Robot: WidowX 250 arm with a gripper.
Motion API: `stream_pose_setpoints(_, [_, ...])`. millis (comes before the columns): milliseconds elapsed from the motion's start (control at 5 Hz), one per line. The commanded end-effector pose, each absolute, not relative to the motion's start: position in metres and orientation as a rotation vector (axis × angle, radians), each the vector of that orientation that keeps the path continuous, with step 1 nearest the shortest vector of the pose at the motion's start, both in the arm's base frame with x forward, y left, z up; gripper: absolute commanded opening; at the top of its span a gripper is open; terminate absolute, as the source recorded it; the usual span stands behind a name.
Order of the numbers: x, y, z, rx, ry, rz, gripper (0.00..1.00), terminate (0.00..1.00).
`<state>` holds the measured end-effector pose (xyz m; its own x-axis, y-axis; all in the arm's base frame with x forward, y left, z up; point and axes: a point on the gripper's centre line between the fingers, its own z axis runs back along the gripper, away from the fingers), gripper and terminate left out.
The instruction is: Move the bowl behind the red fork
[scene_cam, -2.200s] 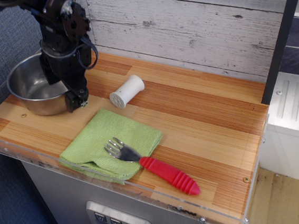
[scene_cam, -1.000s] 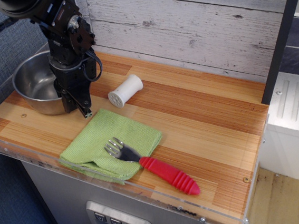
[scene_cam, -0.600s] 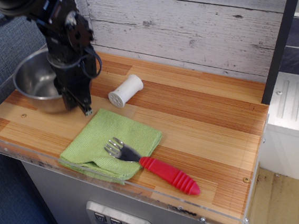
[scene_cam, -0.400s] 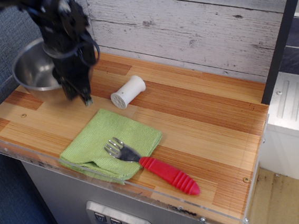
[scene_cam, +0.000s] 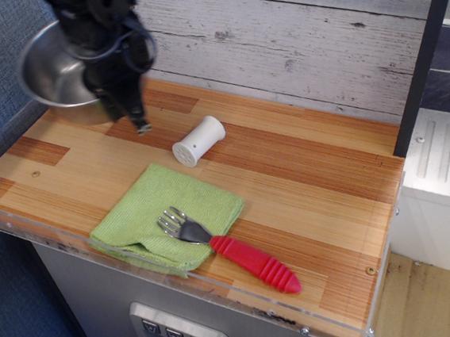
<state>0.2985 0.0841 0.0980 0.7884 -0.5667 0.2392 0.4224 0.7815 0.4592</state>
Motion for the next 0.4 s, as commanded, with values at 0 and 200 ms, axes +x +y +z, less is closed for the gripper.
stream_pose_setpoints(0, [0.296, 0.022, 0.12, 0.407, -0.494, -0.673, 0.0, 0.0])
stream_pose_setpoints(200, [0.291, -0.011, 0.113, 0.387, -0.499, -0.754, 0.0, 0.0])
